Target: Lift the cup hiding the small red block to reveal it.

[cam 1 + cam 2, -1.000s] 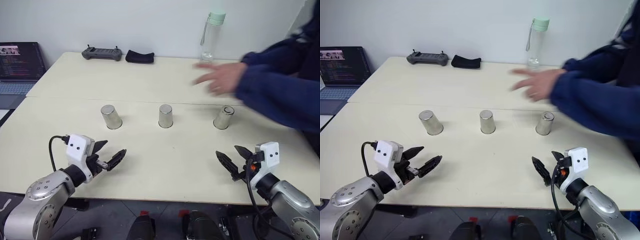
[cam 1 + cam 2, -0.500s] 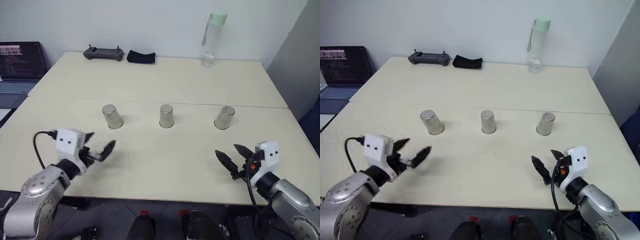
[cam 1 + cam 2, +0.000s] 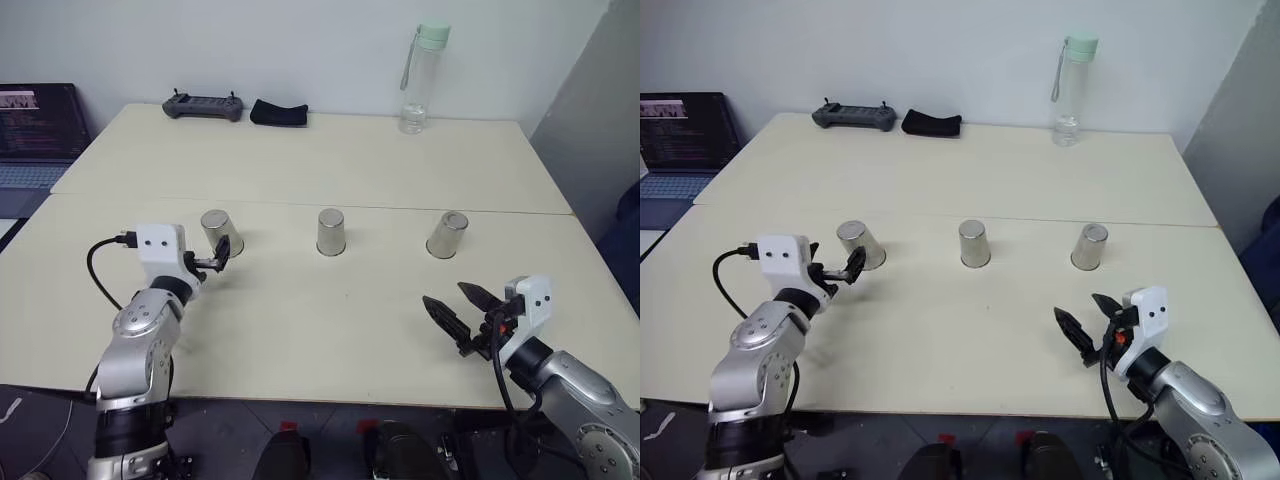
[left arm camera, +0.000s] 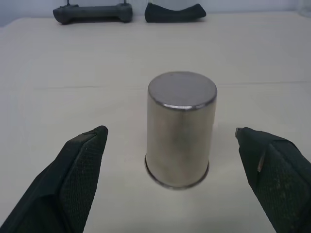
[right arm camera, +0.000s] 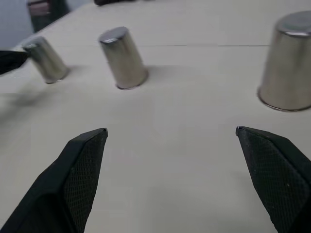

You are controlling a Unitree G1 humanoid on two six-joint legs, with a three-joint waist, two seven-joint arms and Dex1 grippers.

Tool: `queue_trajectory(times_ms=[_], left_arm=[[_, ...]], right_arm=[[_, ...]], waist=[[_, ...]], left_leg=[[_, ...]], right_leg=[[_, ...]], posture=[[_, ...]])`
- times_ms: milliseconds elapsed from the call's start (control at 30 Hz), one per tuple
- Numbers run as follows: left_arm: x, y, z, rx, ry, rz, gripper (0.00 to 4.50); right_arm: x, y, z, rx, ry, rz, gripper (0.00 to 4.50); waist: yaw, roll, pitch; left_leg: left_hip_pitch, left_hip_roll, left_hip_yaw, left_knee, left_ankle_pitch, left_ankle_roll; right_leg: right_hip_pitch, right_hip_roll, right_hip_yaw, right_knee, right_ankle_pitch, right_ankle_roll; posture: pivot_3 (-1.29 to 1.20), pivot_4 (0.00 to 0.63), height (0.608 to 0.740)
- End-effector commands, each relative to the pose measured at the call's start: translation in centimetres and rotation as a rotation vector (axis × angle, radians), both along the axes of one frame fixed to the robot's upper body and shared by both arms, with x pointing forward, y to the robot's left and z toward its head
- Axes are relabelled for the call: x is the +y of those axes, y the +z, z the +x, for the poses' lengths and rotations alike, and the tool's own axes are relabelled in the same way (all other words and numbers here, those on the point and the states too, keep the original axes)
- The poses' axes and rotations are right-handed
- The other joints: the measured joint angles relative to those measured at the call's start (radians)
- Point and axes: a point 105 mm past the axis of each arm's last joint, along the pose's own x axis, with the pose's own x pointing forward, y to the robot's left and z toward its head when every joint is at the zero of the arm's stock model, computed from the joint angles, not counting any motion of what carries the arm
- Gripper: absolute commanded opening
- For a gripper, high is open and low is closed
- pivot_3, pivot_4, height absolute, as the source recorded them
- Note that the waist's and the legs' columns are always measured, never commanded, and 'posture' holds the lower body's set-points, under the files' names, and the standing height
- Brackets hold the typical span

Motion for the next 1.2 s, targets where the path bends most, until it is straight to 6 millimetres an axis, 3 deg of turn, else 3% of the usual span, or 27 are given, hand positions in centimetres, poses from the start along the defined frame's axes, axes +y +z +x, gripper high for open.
queue_trajectory(times_ms=[33,367,567,767,800,1067,1200], left_arm=[[0.3,0.8,0.8,-0.050,0.010,0.025,4.48],[0.1,0.0,1.9,-0.049,-0.010,0.023,4.48],[0.1,-0.2,2.6,-0.051,-0.014,0.018,4.48],[-0.1,-0.5,2.8,-0.054,-0.025,0.010,4.48],[-0.1,-0.5,2.8,-0.056,-0.027,0.007,4.13],[0.3,-0.5,2.8,-0.063,-0.025,0.014,2.72],[0.6,-0.3,2.9,-0.070,-0.022,0.019,2.70]], right_arm=[[2.2,2.8,-1.4,-0.087,0.172,0.040,4.50],[3.9,4.4,-3.0,-0.129,0.359,0.033,4.50],[4.2,5.7,-2.2,-0.292,0.373,-0.077,4.50],[4.1,5.5,-2.1,-0.319,0.402,-0.098,4.50],[4.1,5.5,-2.1,-0.321,0.403,-0.099,4.50],[3.7,4.8,-1.8,-0.313,0.387,-0.121,4.50],[3.7,4.7,-1.7,-0.312,0.379,-0.122,4.50]], waist=[[-0.001,0.000,0.000],[0.002,-0.001,0.000],[0.001,-0.001,0.000],[0.002,-0.001,0.000],[0.002,-0.001,0.000],[0.002,-0.001,0.000],[0.002,-0.001,0.000]], left_leg=[[0.000,0.000,0.000,0.000,0.000,0.000],[-0.001,-0.001,0.000,0.000,0.000,0.000],[0.000,0.000,0.000,0.000,0.000,0.000],[-0.001,0.000,-0.001,0.000,0.000,0.000],[-0.001,-0.001,-0.001,0.000,0.000,0.000],[0.000,0.000,-0.001,0.000,0.000,0.000],[0.000,0.000,-0.001,0.001,0.000,0.000]], right_leg=[[0.000,0.000,0.000,0.000,0.000,0.000],[0.000,-0.001,-0.001,-0.001,0.001,-0.001],[0.000,-0.001,-0.001,0.000,0.000,0.000],[0.000,-0.001,-0.001,-0.001,0.001,-0.001],[0.000,-0.001,-0.001,-0.001,0.001,-0.002],[0.000,-0.001,-0.001,0.000,0.003,-0.004],[0.000,-0.001,-0.002,0.000,0.003,-0.004]], posture=[[0.00,0.150,0.740],[0.00,0.150,0.740],[0.00,0.150,0.740],[0.00,0.150,0.740],[0.00,0.150,0.740],[0.00,0.150,0.740],[0.00,0.150,0.740]])
